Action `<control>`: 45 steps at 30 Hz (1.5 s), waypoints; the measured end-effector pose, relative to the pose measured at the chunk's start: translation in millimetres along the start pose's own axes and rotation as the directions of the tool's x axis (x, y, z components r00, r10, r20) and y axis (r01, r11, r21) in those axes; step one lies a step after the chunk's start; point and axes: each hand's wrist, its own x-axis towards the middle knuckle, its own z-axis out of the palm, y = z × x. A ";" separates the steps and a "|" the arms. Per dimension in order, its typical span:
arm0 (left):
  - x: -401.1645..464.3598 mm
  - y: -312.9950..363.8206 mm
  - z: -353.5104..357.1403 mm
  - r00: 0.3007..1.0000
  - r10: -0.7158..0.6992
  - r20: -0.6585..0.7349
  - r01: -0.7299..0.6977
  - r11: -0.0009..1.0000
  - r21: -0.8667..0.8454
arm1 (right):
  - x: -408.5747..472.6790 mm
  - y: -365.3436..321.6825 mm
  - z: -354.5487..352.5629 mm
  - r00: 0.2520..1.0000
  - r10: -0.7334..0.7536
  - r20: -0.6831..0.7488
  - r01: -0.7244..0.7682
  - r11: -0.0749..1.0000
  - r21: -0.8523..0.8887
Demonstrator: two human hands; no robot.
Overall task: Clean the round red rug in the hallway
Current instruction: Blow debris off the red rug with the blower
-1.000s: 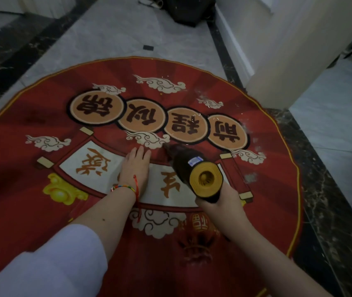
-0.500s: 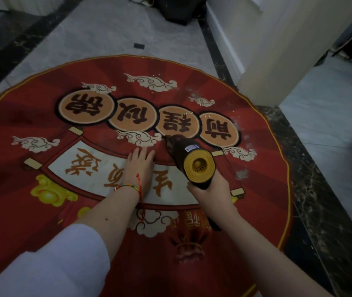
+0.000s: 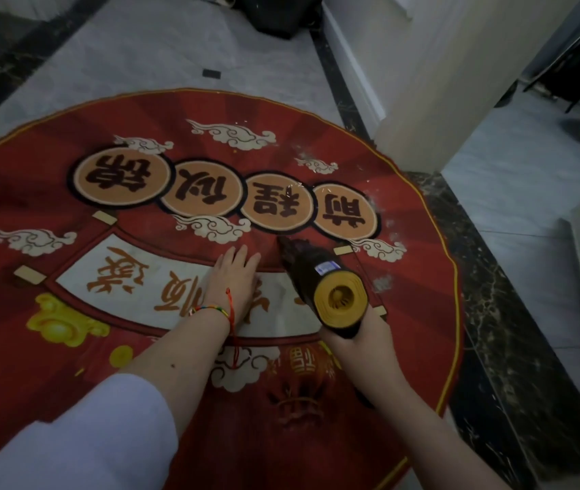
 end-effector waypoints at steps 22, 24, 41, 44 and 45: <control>0.7 7.4 10.5 1.000 -0.005 -0.028 0.005 1.000 -0.006 | -16.3 12.6 -17.7 0.999 0.004 0.040 -0.005 0.999 0.039; 0.4 6.9 11.0 0.999 -0.008 -0.043 0.007 1.000 -0.018 | -17.3 11.7 -19.5 0.998 -0.013 0.061 0.011 0.999 0.038; -2.1 5.5 10.1 0.997 -0.053 -0.052 0.050 0.997 -0.054 | 10.7 -2.2 -2.4 0.992 -0.059 0.115 0.060 0.998 -0.003; 0.4 4.1 9.6 0.998 -0.048 -0.051 0.045 0.997 -0.064 | 16.3 -2.6 -2.7 0.996 -0.051 0.071 0.051 0.999 0.002; 2.3 3.1 10.2 0.998 -0.042 -0.048 0.039 0.997 -0.061 | 14.9 -0.7 -4.9 0.997 -0.051 0.060 0.051 0.999 0.002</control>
